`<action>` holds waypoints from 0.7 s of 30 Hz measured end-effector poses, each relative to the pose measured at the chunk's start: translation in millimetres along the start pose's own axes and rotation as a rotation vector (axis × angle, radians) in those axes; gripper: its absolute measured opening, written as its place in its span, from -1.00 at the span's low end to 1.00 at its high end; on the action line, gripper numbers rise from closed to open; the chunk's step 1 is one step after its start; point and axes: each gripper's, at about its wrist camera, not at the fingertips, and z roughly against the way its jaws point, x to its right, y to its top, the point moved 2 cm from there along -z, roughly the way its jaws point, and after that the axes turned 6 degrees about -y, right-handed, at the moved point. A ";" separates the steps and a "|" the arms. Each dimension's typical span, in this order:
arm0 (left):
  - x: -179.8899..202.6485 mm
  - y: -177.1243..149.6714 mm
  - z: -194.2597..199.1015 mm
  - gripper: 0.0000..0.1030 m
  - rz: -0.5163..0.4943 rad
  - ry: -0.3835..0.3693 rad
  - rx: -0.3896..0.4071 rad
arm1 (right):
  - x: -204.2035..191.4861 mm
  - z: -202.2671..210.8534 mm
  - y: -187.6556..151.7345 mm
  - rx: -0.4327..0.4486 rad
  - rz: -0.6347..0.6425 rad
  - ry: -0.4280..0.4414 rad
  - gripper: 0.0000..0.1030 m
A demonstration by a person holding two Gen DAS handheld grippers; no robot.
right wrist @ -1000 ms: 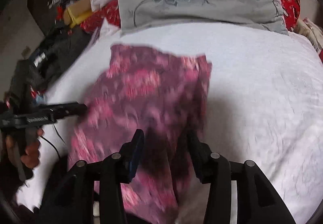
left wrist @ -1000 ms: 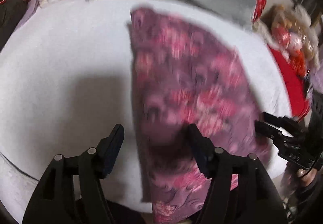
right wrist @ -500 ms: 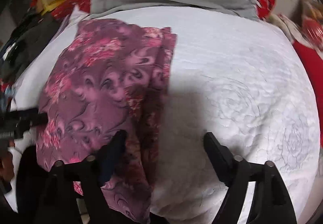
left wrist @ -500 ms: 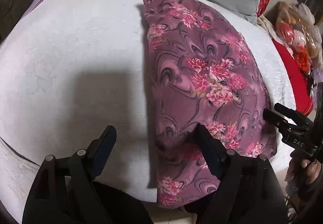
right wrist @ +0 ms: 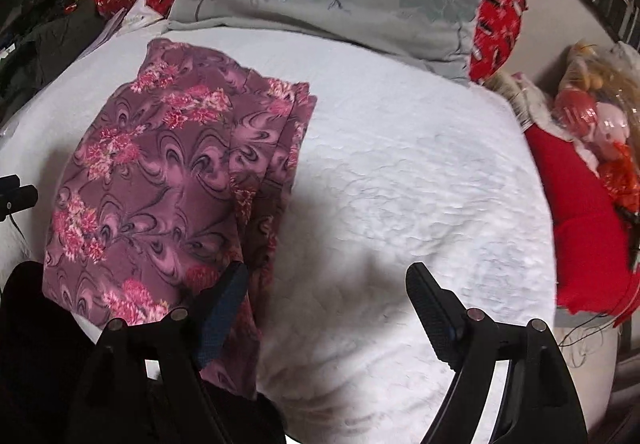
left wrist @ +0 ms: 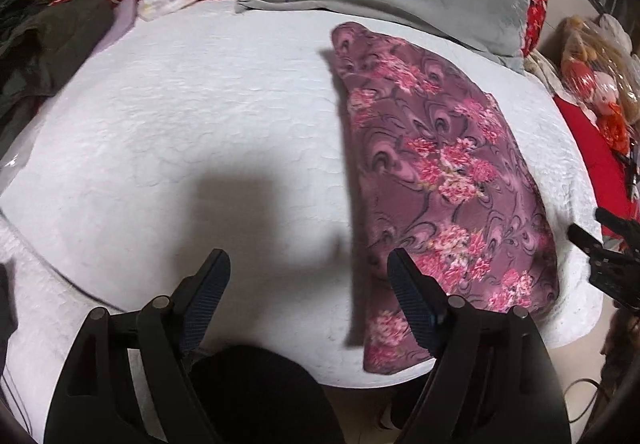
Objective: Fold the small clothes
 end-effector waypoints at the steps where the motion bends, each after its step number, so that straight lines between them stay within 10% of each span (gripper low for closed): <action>1: -0.5 -2.3 1.5 0.58 0.003 0.006 0.001 | 2.3 3.7 -1.3 0.005 -0.008 -0.002 0.66; 21: 29.6 -35.3 23.9 0.59 -0.107 0.160 0.067 | 28.7 54.1 -28.4 0.083 -0.163 -0.024 0.98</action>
